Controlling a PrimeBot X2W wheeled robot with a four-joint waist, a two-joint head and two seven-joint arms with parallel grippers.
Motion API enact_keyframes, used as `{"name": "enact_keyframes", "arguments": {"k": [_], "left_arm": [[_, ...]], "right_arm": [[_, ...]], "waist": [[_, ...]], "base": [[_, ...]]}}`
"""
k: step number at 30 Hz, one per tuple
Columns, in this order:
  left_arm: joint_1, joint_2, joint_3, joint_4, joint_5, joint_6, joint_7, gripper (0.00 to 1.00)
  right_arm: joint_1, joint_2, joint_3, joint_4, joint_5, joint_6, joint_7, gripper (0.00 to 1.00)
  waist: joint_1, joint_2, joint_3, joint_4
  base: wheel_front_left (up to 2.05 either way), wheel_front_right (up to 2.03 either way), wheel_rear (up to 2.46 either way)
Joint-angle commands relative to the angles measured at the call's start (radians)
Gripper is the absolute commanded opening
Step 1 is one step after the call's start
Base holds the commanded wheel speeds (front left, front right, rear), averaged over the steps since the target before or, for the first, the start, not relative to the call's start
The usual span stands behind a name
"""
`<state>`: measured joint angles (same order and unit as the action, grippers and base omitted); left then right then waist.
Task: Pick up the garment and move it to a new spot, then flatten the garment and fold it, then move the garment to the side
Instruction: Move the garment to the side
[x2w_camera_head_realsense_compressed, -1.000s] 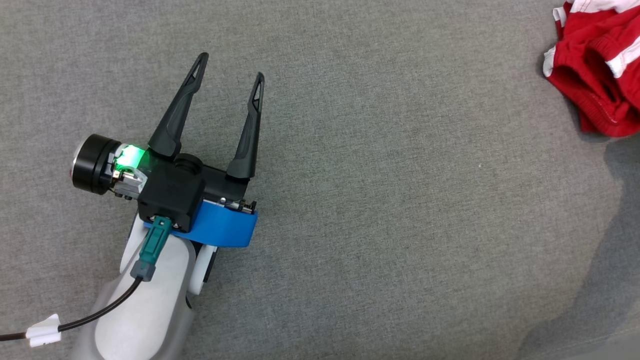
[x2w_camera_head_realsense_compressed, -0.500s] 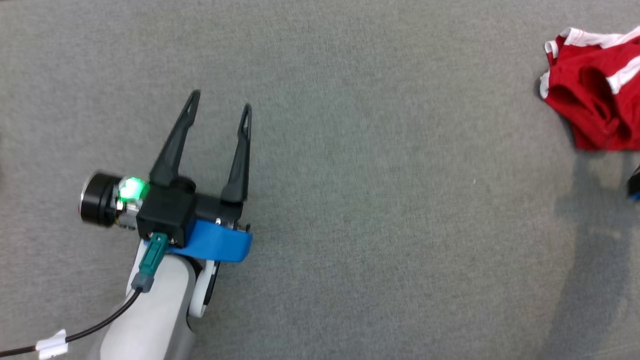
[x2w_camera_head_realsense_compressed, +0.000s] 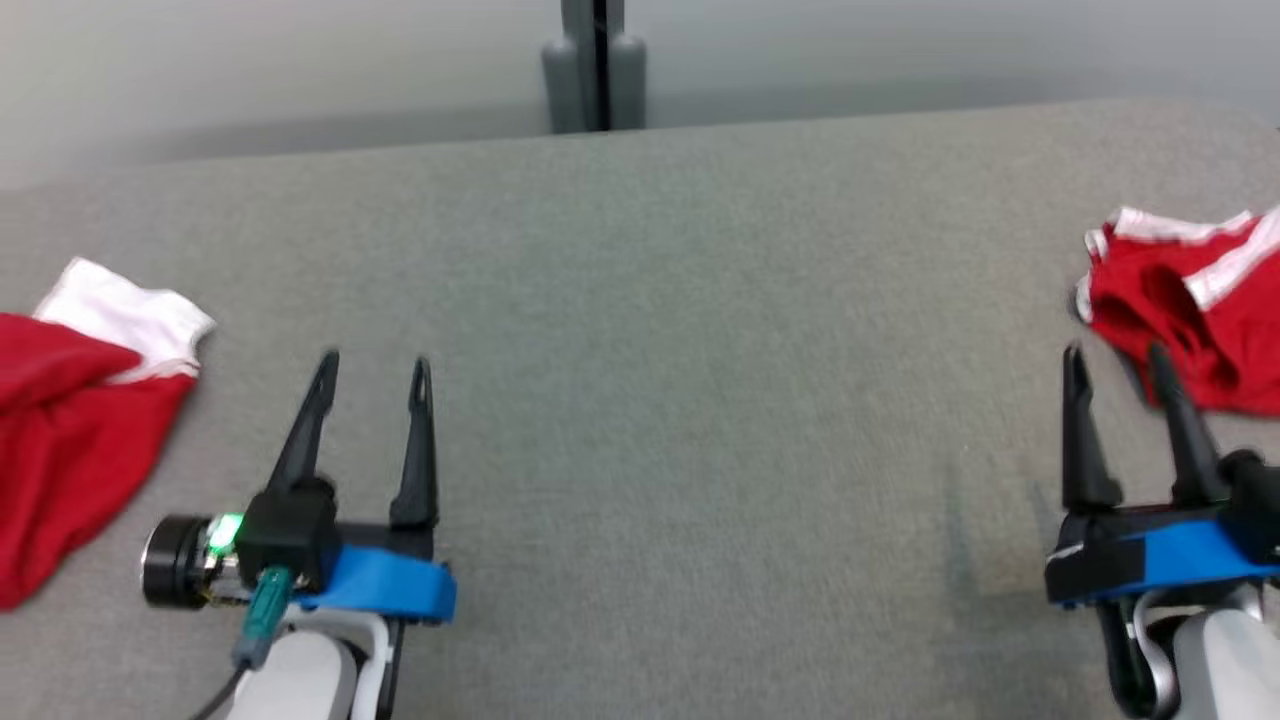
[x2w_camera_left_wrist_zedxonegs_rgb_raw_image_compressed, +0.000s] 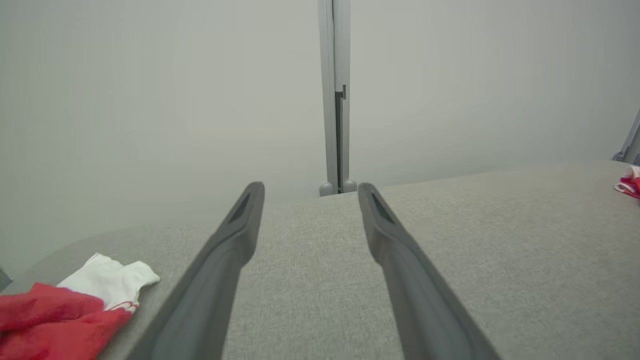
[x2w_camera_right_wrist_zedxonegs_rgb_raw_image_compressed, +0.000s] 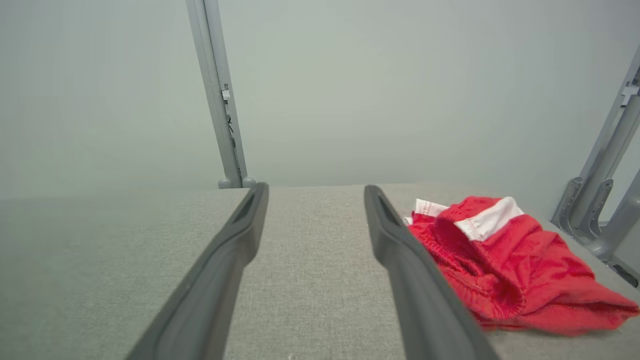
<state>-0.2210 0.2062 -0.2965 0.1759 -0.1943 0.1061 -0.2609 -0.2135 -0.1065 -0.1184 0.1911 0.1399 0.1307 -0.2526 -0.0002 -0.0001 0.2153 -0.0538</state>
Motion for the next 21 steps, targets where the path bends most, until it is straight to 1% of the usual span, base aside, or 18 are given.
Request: {"name": "enact_keyframes", "arguments": {"k": [1,2,3,9,16,21], "left_arm": [[0.018,0.005,0.009,0.005,-0.005,0.004,-0.003,1.00],[0.040,0.007,0.018,0.011,-0.013,0.012,-0.003,1.00],[0.040,0.007,0.018,0.011,-0.013,0.012,-0.003,1.00],[0.121,0.027,0.042,0.038,-0.042,0.017,-0.002,1.00],[0.190,0.049,0.041,0.061,-0.072,-0.004,0.016,1.00],[0.221,0.060,0.044,0.070,-0.090,-0.013,0.024,1.00]], "right_arm": [[0.017,0.005,0.004,-0.013,0.003,0.000,0.004,1.00],[0.061,0.020,0.010,-0.041,0.012,0.000,0.025,1.00],[0.061,0.020,0.010,-0.041,0.012,0.000,0.025,1.00],[0.173,0.047,0.017,-0.112,0.026,0.000,0.091,1.00],[0.273,0.055,0.026,-0.173,0.031,0.000,0.153,1.00],[0.322,0.056,0.027,-0.220,0.042,0.000,0.191,1.00]], "waist": [[0.0002,0.0001,-0.007,0.005],[0.0002,0.0001,-0.032,0.025],[0.0002,0.0001,-0.032,0.025],[0.0002,0.0001,-0.112,0.058],[0.0002,0.0001,-0.185,0.056],[0.0002,0.0001,-0.218,0.051]], "base": [[0.00,0.00,0.00],[0.00,0.00,0.00],[0.00,0.00,0.00],[0.00,0.00,0.00],[0.00,0.00,0.00],[0.00,0.00,0.00]]}}
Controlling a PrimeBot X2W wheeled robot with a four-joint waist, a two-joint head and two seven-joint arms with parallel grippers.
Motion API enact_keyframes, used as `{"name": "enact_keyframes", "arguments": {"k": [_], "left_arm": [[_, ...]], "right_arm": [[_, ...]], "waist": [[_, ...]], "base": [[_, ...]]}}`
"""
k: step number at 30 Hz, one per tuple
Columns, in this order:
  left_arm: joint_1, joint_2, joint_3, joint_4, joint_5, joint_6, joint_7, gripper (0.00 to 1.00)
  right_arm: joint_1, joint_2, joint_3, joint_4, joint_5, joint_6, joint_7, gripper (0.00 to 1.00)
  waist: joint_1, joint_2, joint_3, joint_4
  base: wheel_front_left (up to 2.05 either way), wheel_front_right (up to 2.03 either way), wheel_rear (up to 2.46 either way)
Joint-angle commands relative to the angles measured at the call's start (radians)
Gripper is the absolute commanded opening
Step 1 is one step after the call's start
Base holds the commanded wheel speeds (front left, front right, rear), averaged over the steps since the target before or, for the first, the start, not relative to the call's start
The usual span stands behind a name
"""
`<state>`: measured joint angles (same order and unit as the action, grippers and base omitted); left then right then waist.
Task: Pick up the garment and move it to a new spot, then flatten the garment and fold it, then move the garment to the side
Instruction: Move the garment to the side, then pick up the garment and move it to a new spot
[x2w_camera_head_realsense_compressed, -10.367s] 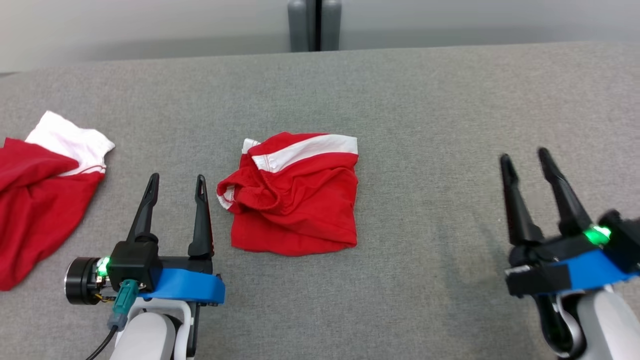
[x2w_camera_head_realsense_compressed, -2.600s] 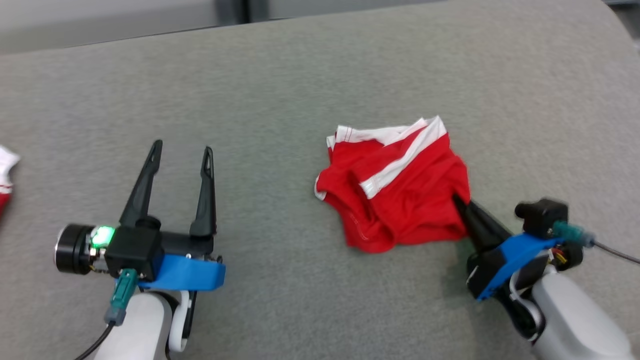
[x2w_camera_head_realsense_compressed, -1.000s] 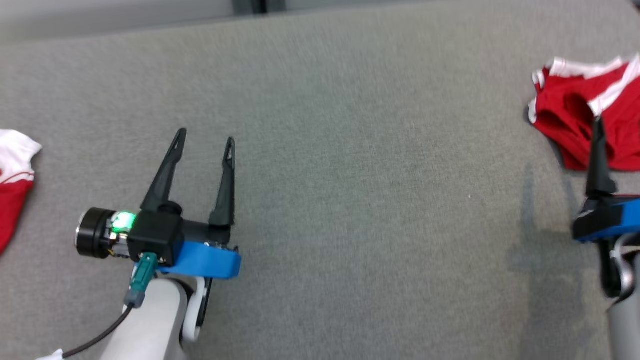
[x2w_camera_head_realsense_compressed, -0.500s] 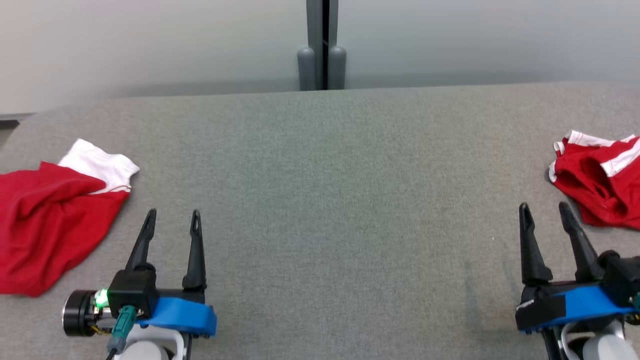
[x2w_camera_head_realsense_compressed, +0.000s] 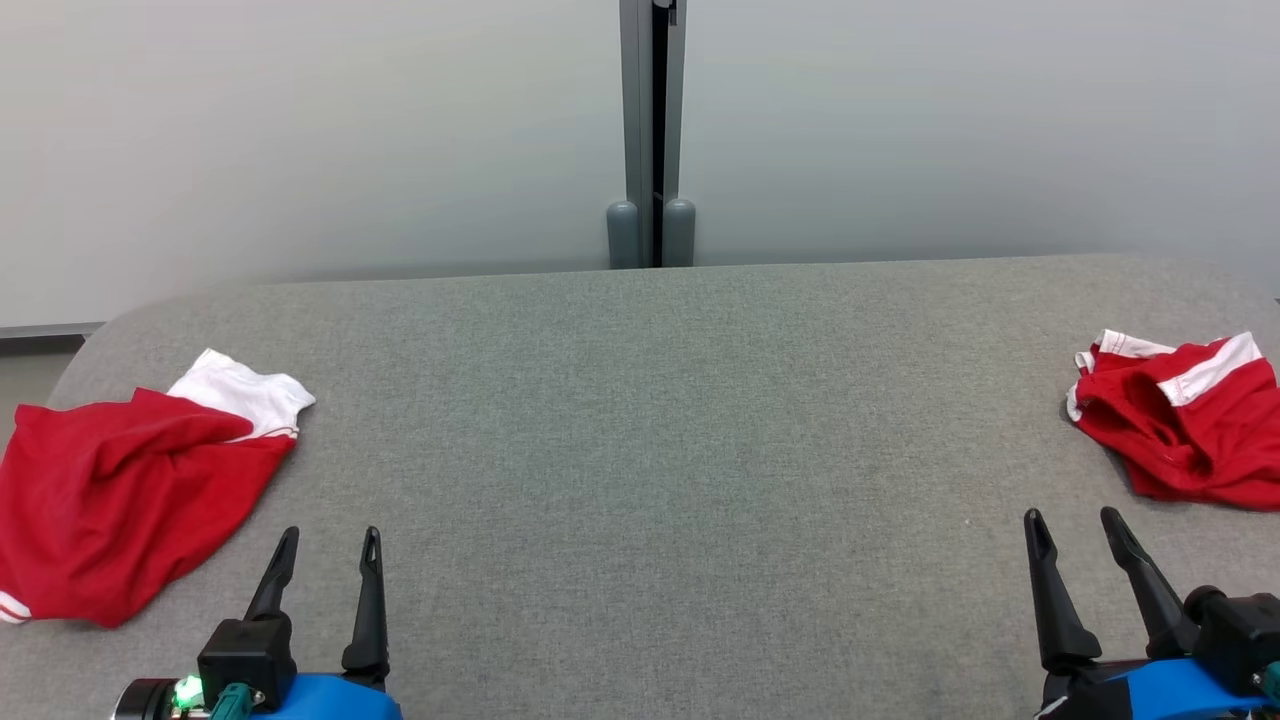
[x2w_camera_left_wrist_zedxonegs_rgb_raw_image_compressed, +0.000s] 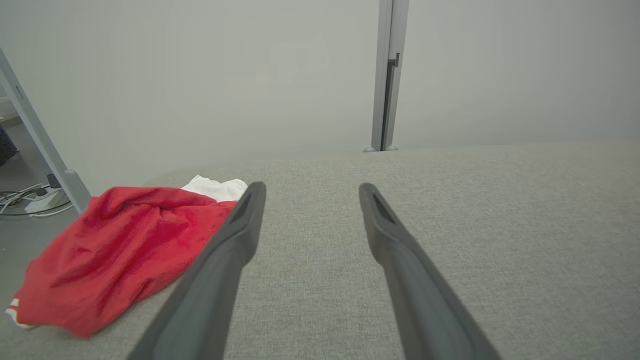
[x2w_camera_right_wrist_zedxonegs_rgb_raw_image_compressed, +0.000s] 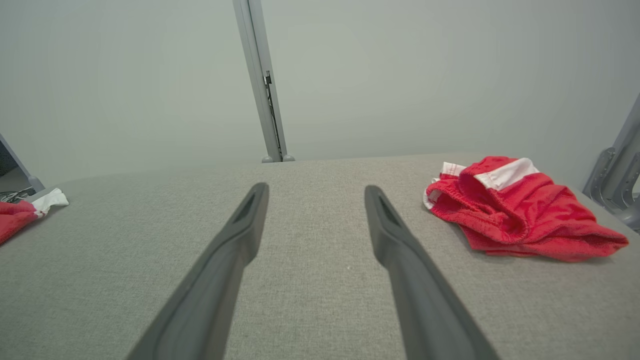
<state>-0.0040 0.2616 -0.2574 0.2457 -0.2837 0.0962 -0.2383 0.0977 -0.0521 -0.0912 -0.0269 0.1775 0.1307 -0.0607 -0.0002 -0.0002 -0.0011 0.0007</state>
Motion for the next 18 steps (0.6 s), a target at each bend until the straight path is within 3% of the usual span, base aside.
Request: {"name": "enact_keyframes", "arguments": {"k": [1,18], "left_arm": [[0.005,0.005,0.005,-0.001,-0.004,-0.003,0.003,1.00],[-0.025,0.003,-0.006,0.024,-0.018,0.002,-0.002,1.00]], "right_arm": [[0.017,0.001,-0.001,-0.010,0.006,0.000,0.005,1.00],[0.052,0.002,-0.010,-0.057,0.018,0.000,0.039,1.00]], "waist": [[0.0002,0.0002,-0.004,-0.004],[0.0002,0.0002,-0.011,0.033]], "base": [[0.00,0.00,0.00],[0.00,0.00,0.00]]}}
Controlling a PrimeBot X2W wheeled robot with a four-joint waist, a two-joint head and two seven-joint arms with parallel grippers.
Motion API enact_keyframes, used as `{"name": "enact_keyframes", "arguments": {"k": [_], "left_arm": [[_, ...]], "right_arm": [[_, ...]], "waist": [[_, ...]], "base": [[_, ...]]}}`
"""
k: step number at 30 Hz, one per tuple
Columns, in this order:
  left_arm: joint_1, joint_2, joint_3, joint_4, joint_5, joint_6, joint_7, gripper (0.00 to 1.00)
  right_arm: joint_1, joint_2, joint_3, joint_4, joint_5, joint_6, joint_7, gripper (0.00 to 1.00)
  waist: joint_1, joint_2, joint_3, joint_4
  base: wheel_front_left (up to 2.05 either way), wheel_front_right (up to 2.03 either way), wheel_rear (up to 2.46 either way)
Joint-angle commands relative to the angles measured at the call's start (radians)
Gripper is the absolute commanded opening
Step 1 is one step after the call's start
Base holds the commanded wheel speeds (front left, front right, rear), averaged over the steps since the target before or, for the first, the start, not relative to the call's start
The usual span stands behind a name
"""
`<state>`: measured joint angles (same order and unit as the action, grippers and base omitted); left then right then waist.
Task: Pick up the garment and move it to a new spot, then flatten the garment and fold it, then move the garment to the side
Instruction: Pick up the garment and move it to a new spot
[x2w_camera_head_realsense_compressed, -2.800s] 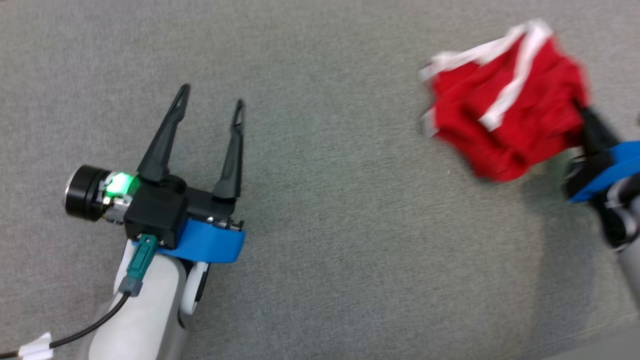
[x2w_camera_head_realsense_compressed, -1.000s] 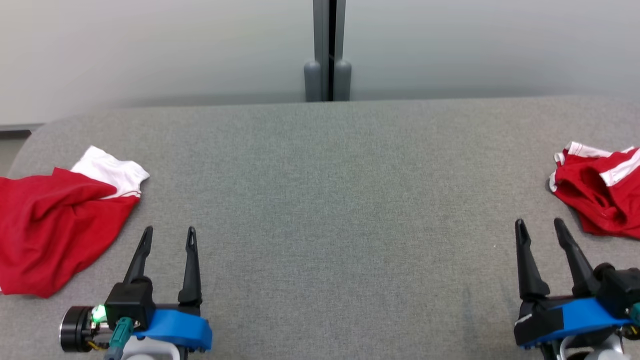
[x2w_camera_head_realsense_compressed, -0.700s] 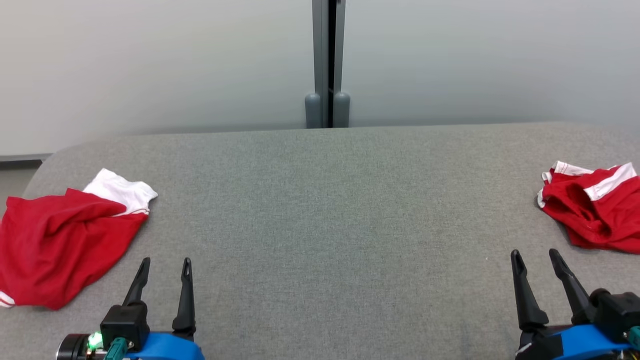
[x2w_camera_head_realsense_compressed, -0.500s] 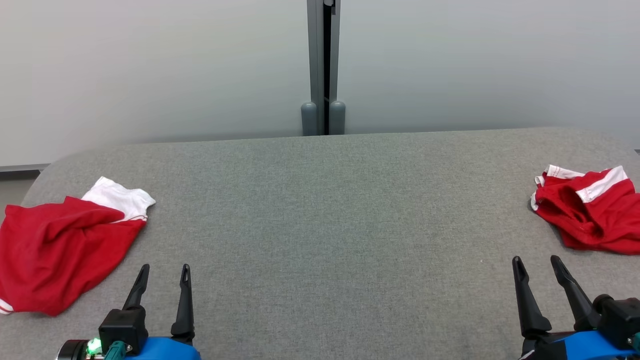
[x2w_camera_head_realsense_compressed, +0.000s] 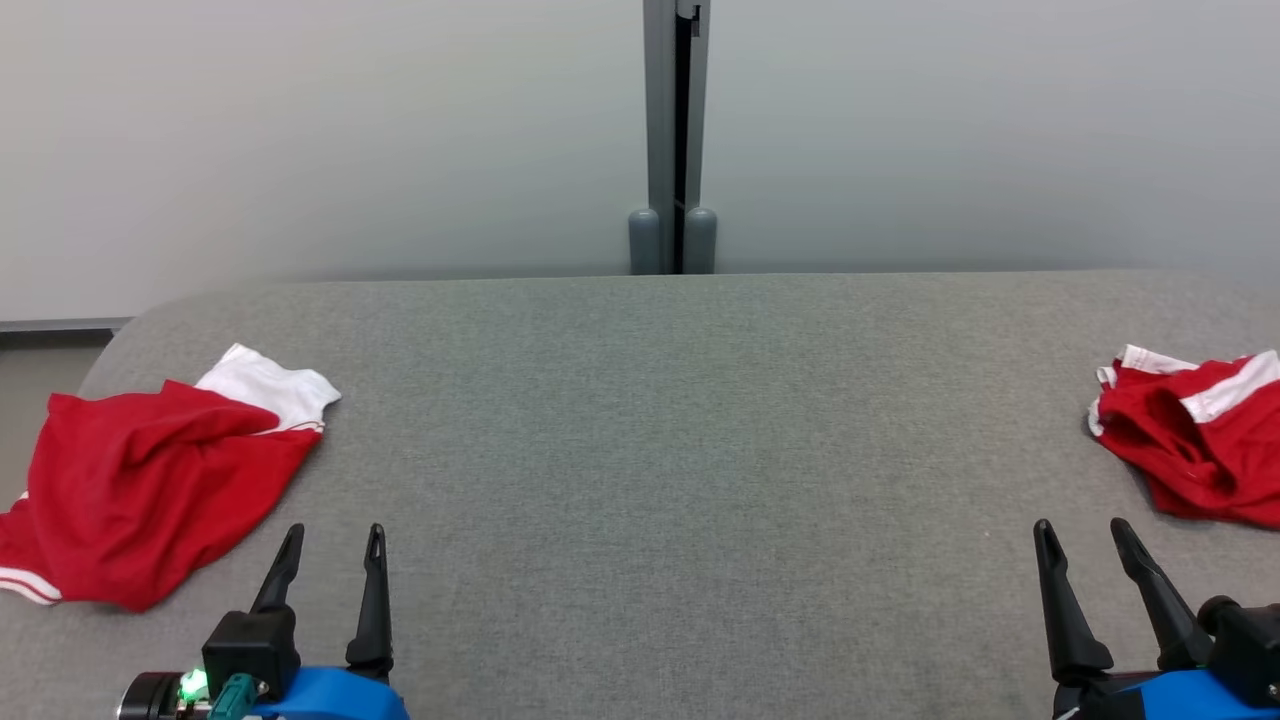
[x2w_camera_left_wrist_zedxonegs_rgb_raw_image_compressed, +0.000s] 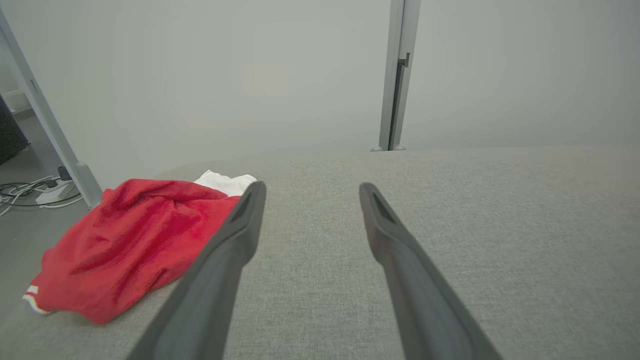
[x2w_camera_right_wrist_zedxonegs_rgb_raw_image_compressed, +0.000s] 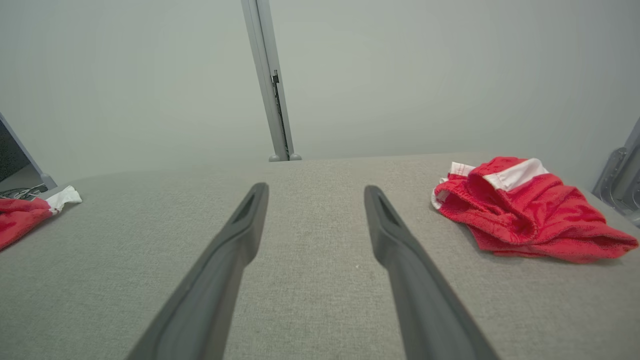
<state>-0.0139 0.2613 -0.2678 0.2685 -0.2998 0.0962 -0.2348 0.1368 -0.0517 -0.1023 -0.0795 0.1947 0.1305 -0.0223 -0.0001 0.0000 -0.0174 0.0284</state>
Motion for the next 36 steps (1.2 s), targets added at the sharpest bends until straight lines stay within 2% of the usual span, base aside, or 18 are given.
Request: {"name": "enact_keyframes", "arguments": {"k": [1,15,21,29,36], "left_arm": [[-0.021,0.002,0.001,0.002,-0.003,-0.003,-0.005,1.00],[-0.133,-0.044,0.033,0.026,-0.012,-0.004,-0.031,1.00],[-0.148,-0.076,0.088,-0.009,0.005,-0.004,-0.031,1.00],[-0.227,-0.128,0.155,-0.005,0.043,-0.031,-0.031,1.00],[-0.405,-0.154,0.185,0.201,0.032,-0.094,-0.030,1.00]], "right_arm": [[0.014,0.001,-0.002,-0.008,-0.002,0.000,0.001,1.00],[-0.063,-0.002,0.059,-0.121,-0.049,0.000,0.041,1.00],[-0.095,-0.017,0.094,-0.162,-0.062,0.000,0.065,1.00],[-0.147,-0.051,0.114,-0.221,-0.071,0.000,0.110,1.00],[-0.210,-0.096,0.118,-0.266,-0.071,0.000,0.142,1.00]], "waist": [[0.0001,0.0000,0.009,0.018],[0.0001,0.0000,0.117,0.282],[0.0001,0.0000,0.166,0.357],[0.0001,0.0000,0.291,0.373],[0.0001,0.0000,0.444,0.325]], "base": [[0.00,0.00,0.00],[0.00,0.00,0.00],[0.00,0.00,0.00],[0.00,0.00,0.00],[0.00,0.00,0.00]]}}
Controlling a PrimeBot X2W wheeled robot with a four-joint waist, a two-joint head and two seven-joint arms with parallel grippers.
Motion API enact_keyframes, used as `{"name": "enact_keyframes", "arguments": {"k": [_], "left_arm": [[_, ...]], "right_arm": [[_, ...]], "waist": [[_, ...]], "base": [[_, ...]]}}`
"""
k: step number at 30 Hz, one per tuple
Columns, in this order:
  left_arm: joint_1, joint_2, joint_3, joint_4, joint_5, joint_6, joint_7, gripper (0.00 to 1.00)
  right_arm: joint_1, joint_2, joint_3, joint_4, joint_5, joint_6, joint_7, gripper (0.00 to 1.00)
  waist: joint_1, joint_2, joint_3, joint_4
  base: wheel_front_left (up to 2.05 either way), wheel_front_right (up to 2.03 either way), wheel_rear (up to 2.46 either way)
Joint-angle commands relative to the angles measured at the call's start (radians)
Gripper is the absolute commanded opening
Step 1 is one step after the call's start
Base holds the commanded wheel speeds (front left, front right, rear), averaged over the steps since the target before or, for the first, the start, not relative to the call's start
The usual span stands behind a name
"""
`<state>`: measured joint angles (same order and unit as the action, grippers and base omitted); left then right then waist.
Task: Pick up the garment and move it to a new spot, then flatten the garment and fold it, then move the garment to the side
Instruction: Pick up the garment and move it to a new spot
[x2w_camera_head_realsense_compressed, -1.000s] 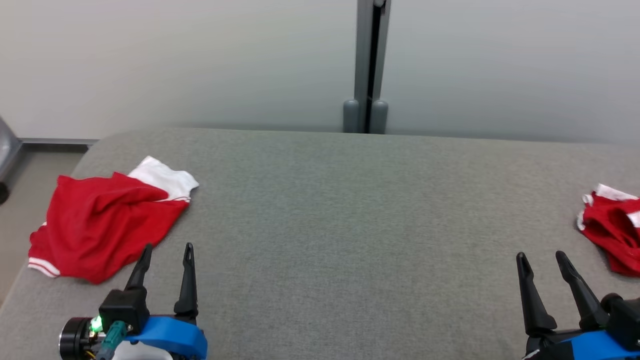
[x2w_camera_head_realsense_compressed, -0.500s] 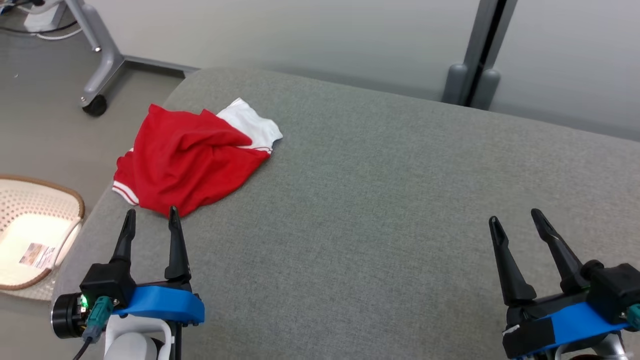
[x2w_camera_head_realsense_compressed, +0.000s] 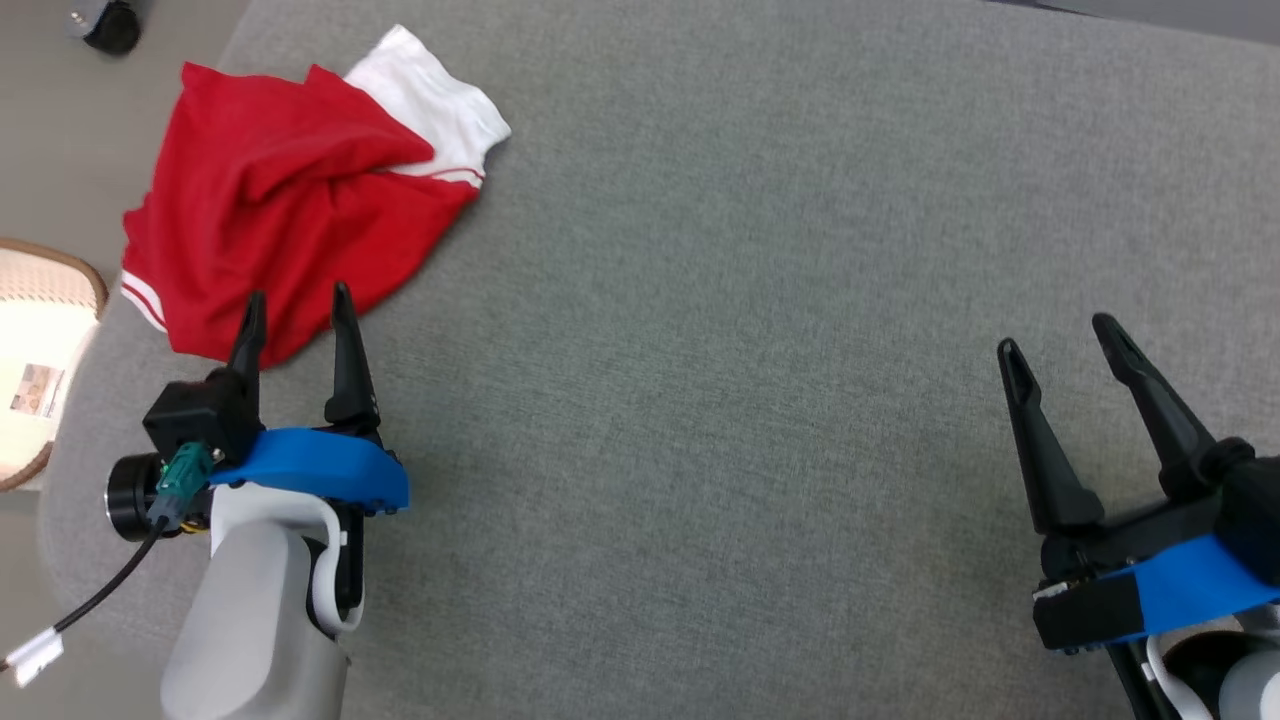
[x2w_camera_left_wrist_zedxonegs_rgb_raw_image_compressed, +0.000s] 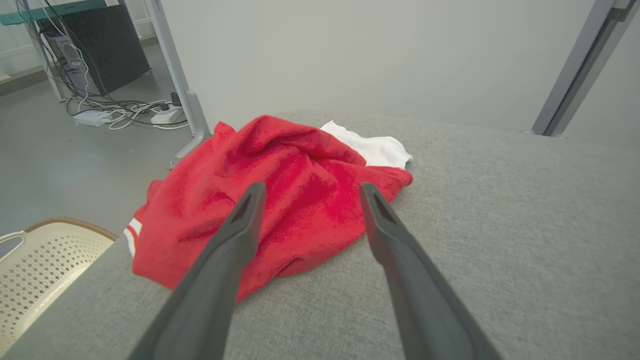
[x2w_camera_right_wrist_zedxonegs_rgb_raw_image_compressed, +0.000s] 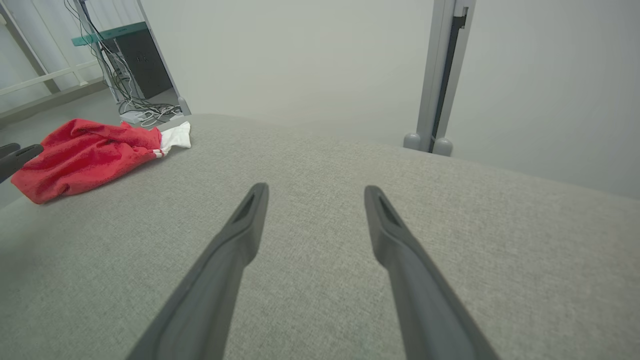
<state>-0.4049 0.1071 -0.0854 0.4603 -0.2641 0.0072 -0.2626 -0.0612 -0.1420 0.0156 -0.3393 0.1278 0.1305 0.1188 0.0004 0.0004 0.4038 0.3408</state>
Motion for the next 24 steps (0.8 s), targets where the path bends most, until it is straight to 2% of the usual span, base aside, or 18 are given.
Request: {"name": "enact_keyframes", "arguments": {"k": [1,8,11,12,13,14,19,24], "left_arm": [[-0.040,-0.001,0.003,0.051,-0.005,-0.017,-0.003,1.00],[-0.237,0.031,0.021,0.397,-0.026,-0.083,-0.002,1.00],[-0.291,0.041,0.026,0.505,-0.039,-0.100,0.000,1.00],[-0.305,0.046,0.029,0.523,-0.042,-0.104,0.000,0.96],[-0.316,0.052,0.031,0.534,-0.043,-0.108,0.000,0.54],[-0.324,0.059,0.033,0.536,-0.040,-0.111,0.000,0.00],[-0.305,0.081,0.063,0.470,-0.026,-0.112,-0.002,0.00],[-0.213,0.092,0.124,0.289,0.012,-0.079,-0.003,0.00]], "right_arm": [[-0.020,-0.012,-0.001,-0.010,-0.003,0.000,0.003,1.00],[-0.058,-0.030,-0.007,-0.014,0.005,0.000,-0.005,1.00],[-0.069,-0.032,-0.010,-0.007,0.005,0.000,-0.012,1.00],[-0.072,-0.031,-0.011,-0.004,0.006,0.000,-0.013,1.00],[-0.076,-0.030,-0.010,-0.001,0.006,0.000,-0.018,1.00],[-0.078,-0.028,-0.012,0.002,0.007,0.000,-0.022,1.00],[-0.081,-0.021,-0.014,0.015,-0.001,0.000,-0.044,1.00],[-0.082,0.000,-0.013,0.040,-0.001,0.000,-0.077,1.00]], "waist": [[-0.0004,-0.0004,0.039,0.005],[-0.0004,-0.0004,0.114,-0.034],[-0.0004,-0.0004,0.125,-0.045],[-0.0004,-0.0004,0.126,-0.049],[-0.0004,-0.0004,0.125,-0.052],[-0.0004,-0.0004,0.124,-0.055],[-0.0004,-0.0004,0.106,-0.064],[-0.0004,-0.0004,0.053,-0.084]], "base": [[0.00,0.00,0.00],[0.00,0.00,0.00],[0.00,0.00,0.00],[0.00,0.00,0.00],[0.00,0.00,0.00],[0.00,0.00,0.00],[0.00,0.00,0.00],[0.00,0.00,0.00]]}}
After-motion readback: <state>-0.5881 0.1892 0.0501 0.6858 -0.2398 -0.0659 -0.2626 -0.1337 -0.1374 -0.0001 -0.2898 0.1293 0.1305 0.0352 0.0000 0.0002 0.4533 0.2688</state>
